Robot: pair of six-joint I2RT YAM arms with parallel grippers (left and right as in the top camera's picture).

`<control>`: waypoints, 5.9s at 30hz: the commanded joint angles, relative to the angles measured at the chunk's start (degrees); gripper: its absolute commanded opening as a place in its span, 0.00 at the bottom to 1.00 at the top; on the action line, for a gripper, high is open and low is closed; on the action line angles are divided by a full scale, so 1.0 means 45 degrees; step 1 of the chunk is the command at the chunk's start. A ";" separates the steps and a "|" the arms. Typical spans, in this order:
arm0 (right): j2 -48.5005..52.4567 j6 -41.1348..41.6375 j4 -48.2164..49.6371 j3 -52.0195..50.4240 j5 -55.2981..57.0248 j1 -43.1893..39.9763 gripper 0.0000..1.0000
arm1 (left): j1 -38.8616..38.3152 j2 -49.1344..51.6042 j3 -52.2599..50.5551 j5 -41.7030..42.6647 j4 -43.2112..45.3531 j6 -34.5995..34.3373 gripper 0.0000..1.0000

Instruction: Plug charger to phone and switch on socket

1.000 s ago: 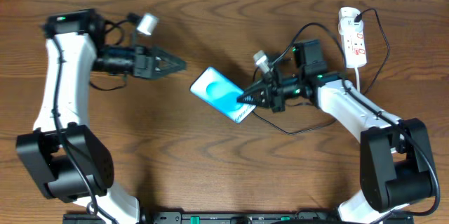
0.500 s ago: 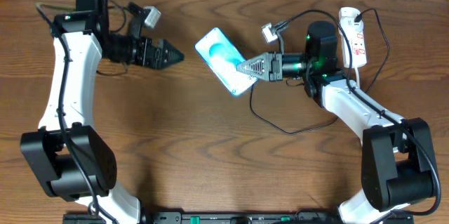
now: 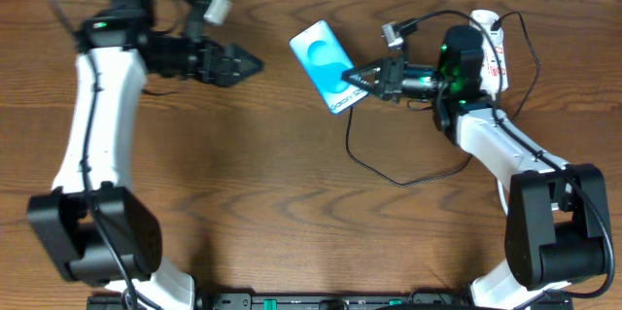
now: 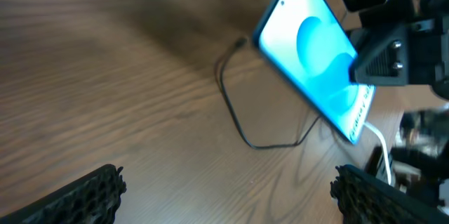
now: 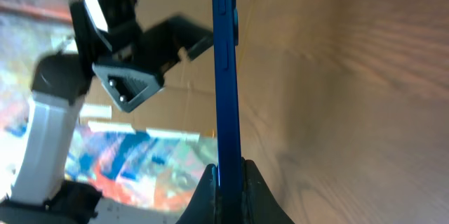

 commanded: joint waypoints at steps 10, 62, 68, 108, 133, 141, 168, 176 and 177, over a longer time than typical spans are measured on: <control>-0.0058 0.0466 0.0238 0.0155 -0.0219 -0.0340 0.01 | -0.1316 -0.4687 -0.5474 -0.2152 0.3075 0.0146 0.98; -0.0044 0.4294 0.4206 0.0155 0.3672 0.2021 0.01 | -0.3104 -0.2555 -0.6353 -0.0481 1.5373 -1.0355 0.70; -0.0044 0.4580 0.4988 0.0155 0.3842 0.2021 0.01 | -0.3104 -0.2555 -0.6353 -0.0486 1.5373 -1.0627 0.54; -0.0044 0.4537 0.5421 0.0155 0.1962 0.2526 0.01 | -0.3089 -0.2555 -0.6353 -0.0151 1.5378 -1.1662 0.69; -0.0044 0.4386 0.5639 0.0155 0.3458 0.2336 0.01 | -0.2691 -0.2555 -0.6353 0.0432 1.5518 -1.2376 0.61; -0.0044 0.4498 0.6081 0.0155 0.3507 0.2336 0.01 | -0.2691 -0.2555 -0.6353 0.0427 1.5518 -1.2376 0.42; -0.0083 0.4896 0.8150 0.0155 0.0583 0.0418 0.99 | -0.0695 -0.2487 -0.6353 0.0340 1.3056 -1.8209 0.07; -0.0083 0.1161 0.1365 0.0155 -0.0155 0.0185 0.99 | 0.0578 -0.0039 -0.6353 0.4571 1.0457 -1.9530 0.07; -0.0083 0.0641 0.0583 0.0155 -0.0019 0.0180 0.99 | 0.0544 0.0160 -0.6353 0.4658 1.0457 -1.9506 0.07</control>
